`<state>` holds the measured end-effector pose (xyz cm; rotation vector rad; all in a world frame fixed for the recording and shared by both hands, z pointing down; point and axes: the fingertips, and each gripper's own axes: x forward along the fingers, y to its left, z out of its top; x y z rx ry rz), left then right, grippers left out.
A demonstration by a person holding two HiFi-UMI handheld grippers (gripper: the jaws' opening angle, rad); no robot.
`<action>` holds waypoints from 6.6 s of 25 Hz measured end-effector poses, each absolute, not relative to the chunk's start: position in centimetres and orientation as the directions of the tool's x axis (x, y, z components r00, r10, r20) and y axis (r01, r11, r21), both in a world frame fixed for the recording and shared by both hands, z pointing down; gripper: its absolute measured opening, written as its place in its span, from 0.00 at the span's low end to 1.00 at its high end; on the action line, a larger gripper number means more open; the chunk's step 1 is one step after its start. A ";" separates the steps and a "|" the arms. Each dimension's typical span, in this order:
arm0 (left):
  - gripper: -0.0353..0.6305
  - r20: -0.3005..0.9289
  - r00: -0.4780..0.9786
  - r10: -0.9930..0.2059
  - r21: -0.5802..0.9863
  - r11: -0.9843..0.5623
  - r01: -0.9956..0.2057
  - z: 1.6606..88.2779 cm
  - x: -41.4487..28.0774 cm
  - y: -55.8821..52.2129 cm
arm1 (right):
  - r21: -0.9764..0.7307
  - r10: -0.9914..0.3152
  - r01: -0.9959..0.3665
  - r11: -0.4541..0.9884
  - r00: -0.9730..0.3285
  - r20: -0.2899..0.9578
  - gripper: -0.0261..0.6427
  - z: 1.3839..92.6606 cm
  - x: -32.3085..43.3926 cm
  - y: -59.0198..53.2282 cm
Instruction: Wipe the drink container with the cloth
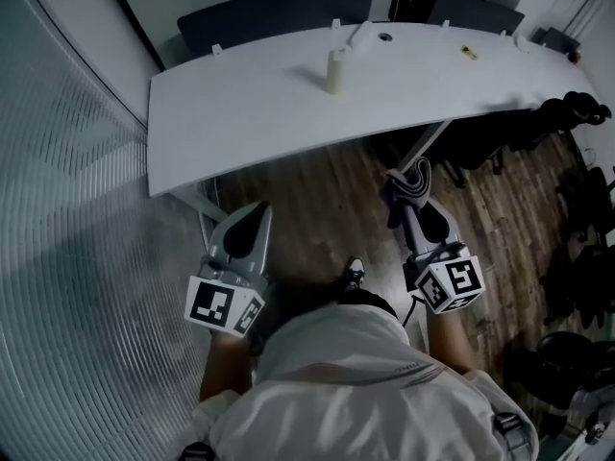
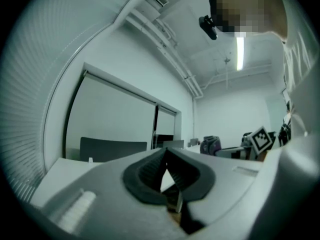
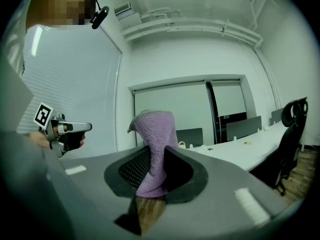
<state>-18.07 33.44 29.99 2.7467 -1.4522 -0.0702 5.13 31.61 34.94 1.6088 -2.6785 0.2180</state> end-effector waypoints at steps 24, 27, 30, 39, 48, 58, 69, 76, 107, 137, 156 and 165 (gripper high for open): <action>0.06 0.100 0.480 -0.871 -0.048 -0.486 -0.872 31.6 -3.1 13.3 | -0.216 -0.752 -0.756 0.617 -0.648 0.119 0.17 39.0 17.0 10.0; 0.06 0.111 0.493 -0.863 -0.036 -0.499 -0.866 32.2 -2.9 10.8 | -0.221 -0.754 -0.761 0.610 -0.643 0.131 0.17 39.4 17.1 7.8; 0.06 0.128 0.515 -0.847 -0.029 -0.523 -0.852 33.1 -2.9 8.0 | -0.216 -0.763 -0.773 0.596 -0.629 0.146 0.17 39.8 16.8 5.5; 0.06 0.157 0.598 -0.786 -0.037 -0.610 -0.792 34.6 -6.2 -3.9 | -0.205 -0.797 -0.813 0.545 -0.578 0.174 0.17 40.0 12.3 -4.1; 0.06 0.222 0.710 -0.668 -0.004 -0.729 -0.684 36.6 -8.4 -12.2 | -0.208 -0.847 -0.861 0.464 -0.500 0.181 0.17 39.3 8.1 -10.7; 0.15 0.382 0.721 -0.578 -0.021 -0.785 -0.619 41.9 -5.3 -19.3 | -0.219 -0.834 -0.846 0.486 -0.524 0.173 0.17 41.4 7.6 -14.6; 0.21 0.575 0.613 -0.543 -0.063 -0.776 -0.628 47.5 -1.2 -23.6 | -0.277 -0.694 -0.709 0.649 -0.700 0.168 0.17 43.5 7.7 -17.3; 0.22 0.648 0.576 -0.498 -0.073 -0.794 -0.604 49.8 -0.3 -24.5 | -0.323 -0.652 -0.679 0.659 -0.730 0.204 0.17 45.2 7.6 -17.4; 0.15 0.730 0.565 -0.385 0.039 -0.802 -0.596 51.2 -0.1 -24.3 | -0.767 -0.422 -0.457 0.450 -0.866 0.268 0.17 56.1 -3.8 -19.7; 0.15 0.743 0.565 -0.358 0.051 -0.812 -0.582 51.2 0.0 -24.4 | -0.850 -0.387 -0.500 0.167 -0.826 0.410 0.17 62.7 -2.8 -17.5; 0.15 0.750 0.564 -0.345 0.055 -0.817 -0.574 51.3 -0.1 -24.4 | -0.971 -0.669 -0.238 0.007 -0.723 0.172 0.17 55.8 2.4 -20.7; 0.15 0.751 0.567 -0.340 0.058 -0.820 -0.569 51.4 -0.1 -24.5 | -0.940 -0.623 -0.338 -0.053 -0.724 0.296 0.17 60.6 2.0 -21.3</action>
